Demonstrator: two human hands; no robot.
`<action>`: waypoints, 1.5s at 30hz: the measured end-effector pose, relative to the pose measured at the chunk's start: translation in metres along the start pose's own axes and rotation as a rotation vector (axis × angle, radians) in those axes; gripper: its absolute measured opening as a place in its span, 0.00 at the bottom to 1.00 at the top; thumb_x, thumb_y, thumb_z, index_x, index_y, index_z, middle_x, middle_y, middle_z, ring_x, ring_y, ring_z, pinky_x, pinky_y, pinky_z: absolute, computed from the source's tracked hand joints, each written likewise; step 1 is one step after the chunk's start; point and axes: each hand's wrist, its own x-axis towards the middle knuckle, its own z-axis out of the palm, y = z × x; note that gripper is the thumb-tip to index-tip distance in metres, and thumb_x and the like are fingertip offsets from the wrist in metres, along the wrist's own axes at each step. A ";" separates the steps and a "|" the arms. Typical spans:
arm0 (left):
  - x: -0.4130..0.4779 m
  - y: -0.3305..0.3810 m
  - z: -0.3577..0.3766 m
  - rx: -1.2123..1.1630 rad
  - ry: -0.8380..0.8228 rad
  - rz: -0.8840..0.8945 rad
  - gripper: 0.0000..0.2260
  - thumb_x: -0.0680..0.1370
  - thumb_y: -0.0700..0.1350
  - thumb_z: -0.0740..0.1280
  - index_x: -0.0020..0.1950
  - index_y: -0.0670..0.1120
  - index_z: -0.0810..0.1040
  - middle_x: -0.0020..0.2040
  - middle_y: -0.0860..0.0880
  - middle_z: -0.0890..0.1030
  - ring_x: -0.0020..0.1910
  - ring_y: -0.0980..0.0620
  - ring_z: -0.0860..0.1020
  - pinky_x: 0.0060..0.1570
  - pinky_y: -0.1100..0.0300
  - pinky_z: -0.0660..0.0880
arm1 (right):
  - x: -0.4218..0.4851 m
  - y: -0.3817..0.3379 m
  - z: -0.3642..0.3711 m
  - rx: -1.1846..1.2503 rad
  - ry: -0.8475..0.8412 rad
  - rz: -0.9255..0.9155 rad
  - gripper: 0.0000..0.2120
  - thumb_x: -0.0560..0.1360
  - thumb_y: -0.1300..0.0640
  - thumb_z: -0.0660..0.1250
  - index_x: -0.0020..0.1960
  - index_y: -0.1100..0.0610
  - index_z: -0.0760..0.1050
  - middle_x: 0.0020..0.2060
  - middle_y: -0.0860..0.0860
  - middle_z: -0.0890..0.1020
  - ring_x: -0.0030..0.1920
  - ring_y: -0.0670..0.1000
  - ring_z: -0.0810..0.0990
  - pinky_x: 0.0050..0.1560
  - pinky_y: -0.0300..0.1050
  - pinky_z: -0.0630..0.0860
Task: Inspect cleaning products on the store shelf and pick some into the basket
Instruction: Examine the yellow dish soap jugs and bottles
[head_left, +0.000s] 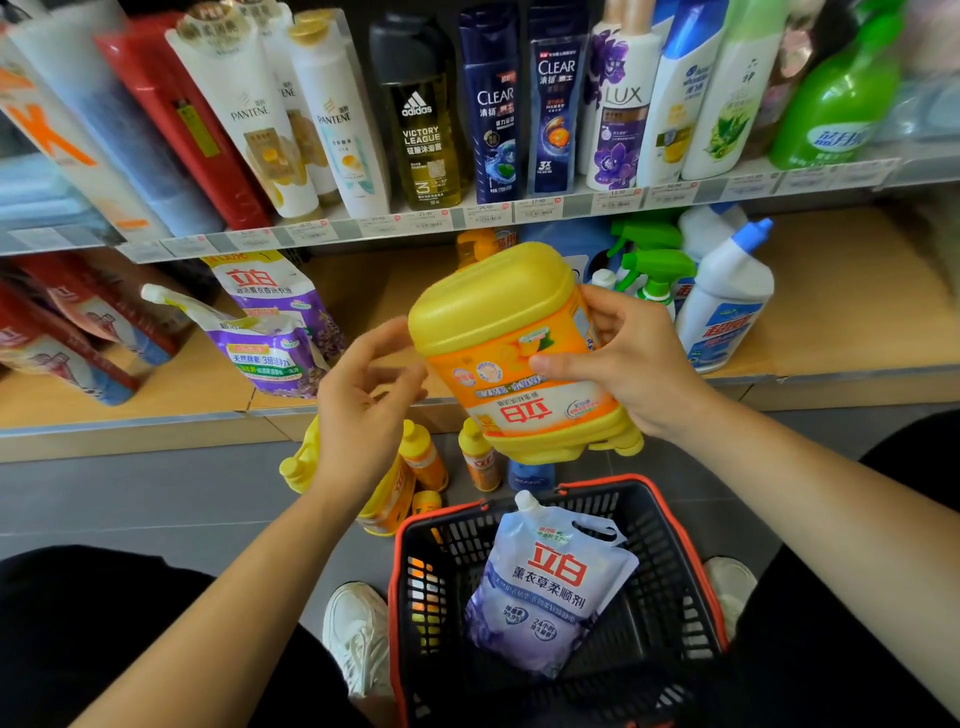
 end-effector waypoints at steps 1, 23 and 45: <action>-0.001 -0.002 0.002 0.021 -0.040 -0.068 0.16 0.80 0.38 0.70 0.66 0.50 0.79 0.56 0.51 0.84 0.50 0.49 0.84 0.43 0.59 0.83 | 0.001 0.000 -0.001 0.030 0.012 0.009 0.25 0.61 0.58 0.82 0.57 0.52 0.81 0.52 0.51 0.87 0.53 0.53 0.86 0.50 0.47 0.82; 0.009 -0.025 0.056 -0.169 -0.286 -0.440 0.37 0.62 0.60 0.81 0.58 0.36 0.77 0.52 0.41 0.86 0.53 0.43 0.85 0.50 0.47 0.83 | -0.003 0.034 -0.073 0.332 0.145 0.247 0.40 0.67 0.61 0.77 0.74 0.46 0.65 0.66 0.54 0.78 0.64 0.59 0.80 0.51 0.64 0.80; 0.027 0.015 0.079 0.185 -0.490 0.006 0.19 0.65 0.49 0.84 0.48 0.44 0.80 0.42 0.43 0.83 0.41 0.44 0.81 0.42 0.43 0.79 | -0.021 0.063 -0.047 -0.761 -0.232 0.014 0.46 0.59 0.39 0.82 0.73 0.42 0.67 0.63 0.44 0.79 0.63 0.47 0.78 0.59 0.53 0.77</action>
